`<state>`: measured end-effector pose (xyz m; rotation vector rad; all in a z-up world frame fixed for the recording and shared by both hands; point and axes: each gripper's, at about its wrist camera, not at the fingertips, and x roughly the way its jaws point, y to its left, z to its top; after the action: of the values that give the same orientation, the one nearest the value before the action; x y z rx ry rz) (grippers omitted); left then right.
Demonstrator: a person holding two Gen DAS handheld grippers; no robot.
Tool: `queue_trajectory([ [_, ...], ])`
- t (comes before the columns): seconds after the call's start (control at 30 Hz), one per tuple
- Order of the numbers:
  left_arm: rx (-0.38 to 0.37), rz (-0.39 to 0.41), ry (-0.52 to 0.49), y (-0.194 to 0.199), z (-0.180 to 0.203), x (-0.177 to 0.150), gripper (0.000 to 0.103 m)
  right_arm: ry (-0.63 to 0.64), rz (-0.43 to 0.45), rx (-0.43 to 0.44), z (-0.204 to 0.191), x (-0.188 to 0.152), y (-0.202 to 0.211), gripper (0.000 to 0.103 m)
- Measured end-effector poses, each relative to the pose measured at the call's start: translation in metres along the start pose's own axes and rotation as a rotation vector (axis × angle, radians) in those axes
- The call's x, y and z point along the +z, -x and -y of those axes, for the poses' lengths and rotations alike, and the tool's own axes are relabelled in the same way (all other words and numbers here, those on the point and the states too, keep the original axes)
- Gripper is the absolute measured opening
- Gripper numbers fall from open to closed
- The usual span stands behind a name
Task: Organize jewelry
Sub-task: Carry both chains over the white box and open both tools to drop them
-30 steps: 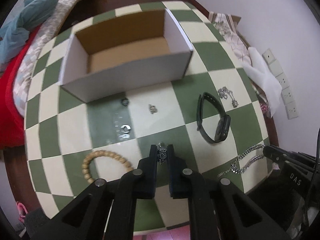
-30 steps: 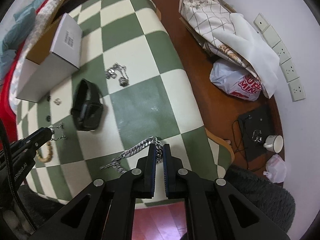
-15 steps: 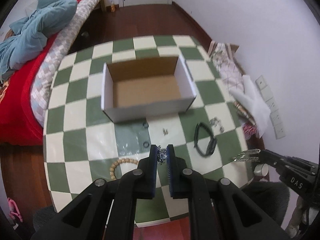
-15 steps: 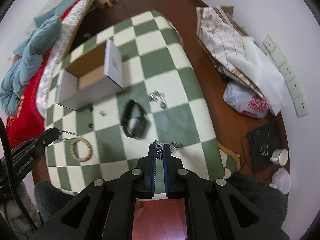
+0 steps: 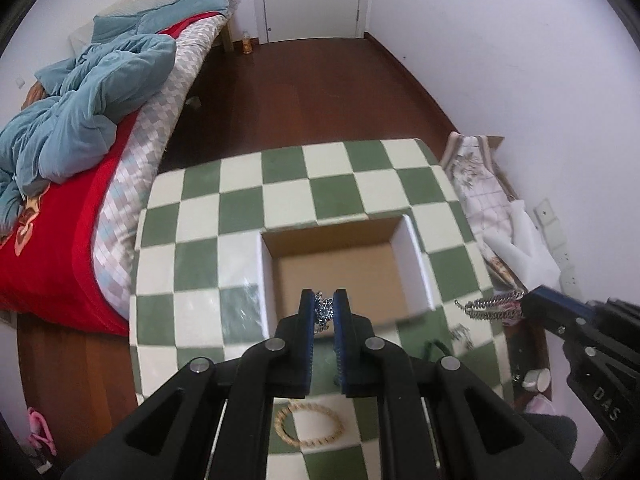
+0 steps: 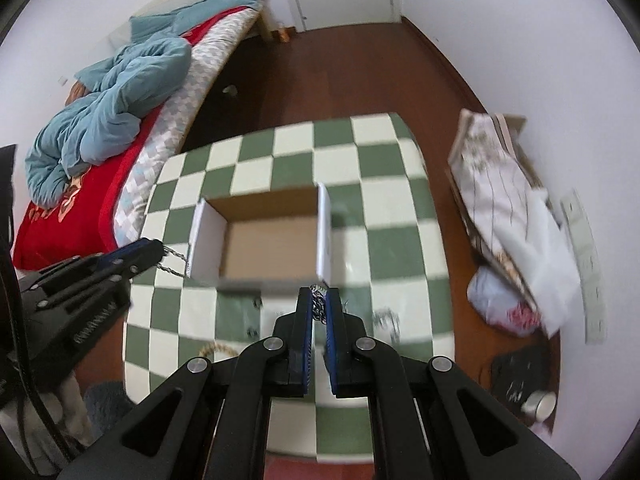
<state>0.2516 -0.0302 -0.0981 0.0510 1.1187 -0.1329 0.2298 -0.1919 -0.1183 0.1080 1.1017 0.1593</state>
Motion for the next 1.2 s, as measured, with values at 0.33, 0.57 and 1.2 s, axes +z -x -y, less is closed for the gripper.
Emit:
queue_trajectory([
  [0.33, -0.041, -0.102, 0.097, -0.070, -0.034, 0.036, 0.006, 0.041, -0.058, -0.011, -0.030, 0.067, -0.076, 0.007],
  [0.57, -0.122, -0.201, 0.173, -0.117, -0.049, 0.050, 0.007, 0.063, -0.170, 0.001, -0.038, 0.080, -0.146, 0.007],
  [1.2, 0.167, -0.076, 0.124, -0.093, -0.058, 0.020, 0.103, 0.053, -0.236, -0.158, -0.028, 0.040, -0.156, 0.101],
])
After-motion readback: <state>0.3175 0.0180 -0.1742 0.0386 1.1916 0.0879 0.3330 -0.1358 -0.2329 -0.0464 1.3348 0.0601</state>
